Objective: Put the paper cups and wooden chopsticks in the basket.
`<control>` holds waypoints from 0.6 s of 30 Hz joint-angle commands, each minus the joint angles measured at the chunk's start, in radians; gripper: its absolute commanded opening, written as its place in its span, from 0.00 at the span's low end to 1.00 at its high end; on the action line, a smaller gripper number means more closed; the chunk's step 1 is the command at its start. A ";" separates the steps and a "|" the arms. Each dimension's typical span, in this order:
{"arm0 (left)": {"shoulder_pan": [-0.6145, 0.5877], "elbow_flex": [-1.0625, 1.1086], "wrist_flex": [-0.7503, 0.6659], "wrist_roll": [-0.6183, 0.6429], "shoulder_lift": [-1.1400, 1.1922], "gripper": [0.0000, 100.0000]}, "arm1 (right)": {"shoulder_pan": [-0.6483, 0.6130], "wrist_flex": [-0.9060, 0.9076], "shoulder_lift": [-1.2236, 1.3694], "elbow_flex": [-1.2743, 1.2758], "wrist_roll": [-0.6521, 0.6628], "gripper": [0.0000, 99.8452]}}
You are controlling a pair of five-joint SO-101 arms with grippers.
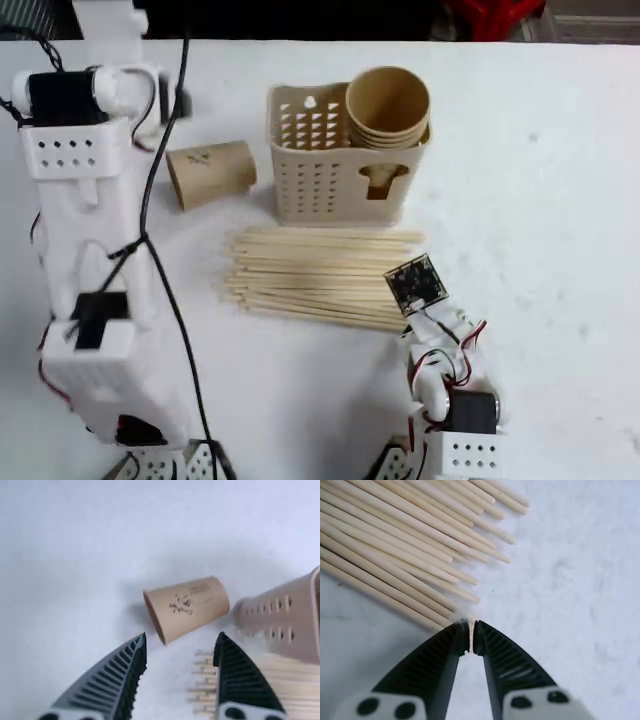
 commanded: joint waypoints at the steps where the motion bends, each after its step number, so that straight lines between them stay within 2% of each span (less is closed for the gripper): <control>1: -0.047 0.402 -0.101 -0.038 -0.176 0.26 | -0.002 -0.018 -0.005 0.008 0.012 0.03; 5: -0.097 0.695 -0.336 -0.037 -0.229 0.26 | -0.002 -0.018 -0.005 0.008 0.012 0.03; 8: -0.102 0.822 -0.471 -0.032 -0.228 0.26 | -0.002 -0.018 -0.005 0.008 0.012 0.03; 14: -0.093 0.872 -0.628 0.038 -0.226 0.26 | -0.002 -0.016 -0.005 0.008 0.012 0.03; 18: -0.073 0.865 -0.660 0.137 -0.182 0.26 | -0.002 -0.016 -0.005 0.008 0.012 0.03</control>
